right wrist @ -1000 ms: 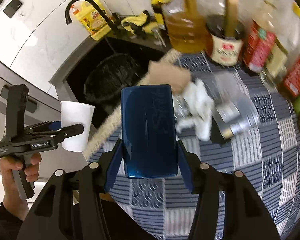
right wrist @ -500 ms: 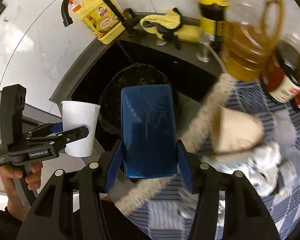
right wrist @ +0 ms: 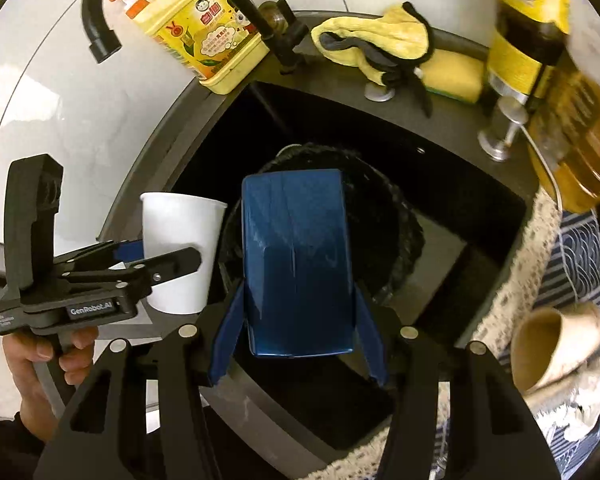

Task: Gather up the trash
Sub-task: 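Carry the white cup and blue box over the black trash bin, then open both grippers to drop the cup and box into the bin, then move both grippers back over the tablecloth toward the remaining trash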

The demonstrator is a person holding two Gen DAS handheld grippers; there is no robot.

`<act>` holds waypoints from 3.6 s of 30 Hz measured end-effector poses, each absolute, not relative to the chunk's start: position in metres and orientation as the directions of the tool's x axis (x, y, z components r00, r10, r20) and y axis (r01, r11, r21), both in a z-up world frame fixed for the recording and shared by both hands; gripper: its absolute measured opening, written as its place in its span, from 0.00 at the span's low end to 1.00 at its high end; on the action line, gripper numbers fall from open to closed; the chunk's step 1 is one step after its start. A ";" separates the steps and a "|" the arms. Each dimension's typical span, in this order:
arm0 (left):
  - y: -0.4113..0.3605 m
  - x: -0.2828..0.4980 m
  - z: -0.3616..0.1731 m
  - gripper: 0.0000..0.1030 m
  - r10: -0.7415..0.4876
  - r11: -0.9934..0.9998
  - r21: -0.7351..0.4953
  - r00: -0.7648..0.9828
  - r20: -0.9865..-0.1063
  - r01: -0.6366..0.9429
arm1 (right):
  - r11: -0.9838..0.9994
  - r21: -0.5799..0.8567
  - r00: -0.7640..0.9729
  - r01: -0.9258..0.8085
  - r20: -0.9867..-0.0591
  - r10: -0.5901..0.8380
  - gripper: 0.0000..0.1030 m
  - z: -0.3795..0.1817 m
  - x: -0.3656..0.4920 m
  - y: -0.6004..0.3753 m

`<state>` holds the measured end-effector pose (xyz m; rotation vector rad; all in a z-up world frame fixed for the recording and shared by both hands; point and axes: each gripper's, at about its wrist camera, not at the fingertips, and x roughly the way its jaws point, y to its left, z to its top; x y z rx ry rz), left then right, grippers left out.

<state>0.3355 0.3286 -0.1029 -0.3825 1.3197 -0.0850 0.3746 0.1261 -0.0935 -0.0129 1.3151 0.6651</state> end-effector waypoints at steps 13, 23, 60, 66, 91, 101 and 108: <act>0.342 0.375 -0.142 0.70 -0.331 0.912 -0.364 0.184 -0.926 -0.192 | 0.839 0.385 0.016 -0.384 -0.906 0.423 0.54 -0.126 0.417 0.143; 0.337 0.377 -0.146 0.73 -0.336 0.914 -0.363 0.165 -0.928 -0.182 | 0.861 0.398 0.045 -0.315 -0.900 0.433 0.61 -0.125 0.419 0.121; 0.285 0.295 -0.128 0.74 -0.349 0.916 -0.378 0.198 -0.916 -0.133 | 0.911 0.304 0.220 -0.279 -0.903 0.369 0.67 -0.076 0.308 -0.001; 0.259 0.278 -0.114 0.74 -0.337 0.906 -0.385 0.249 -0.908 -0.177 | 0.889 0.265 0.305 -0.374 -0.870 0.388 0.73 -0.055 0.285 -0.032; 0.062 0.193 -0.095 0.83 -0.222 0.898 -0.313 0.294 -0.930 -0.310 | 0.836 0.229 0.452 -0.499 -0.754 0.476 0.83 -0.077 0.254 -0.270; 0.041 0.145 -0.088 0.83 -0.123 0.877 -0.232 0.271 -0.955 -0.421 | 0.758 0.144 0.418 -0.636 -0.761 0.496 0.83 -0.111 0.282 -0.270; 0.039 0.128 -0.093 0.83 -0.106 0.847 -0.227 0.266 -0.958 -0.481 | 0.692 0.060 0.406 -0.719 -0.773 0.488 0.83 -0.132 0.295 -0.253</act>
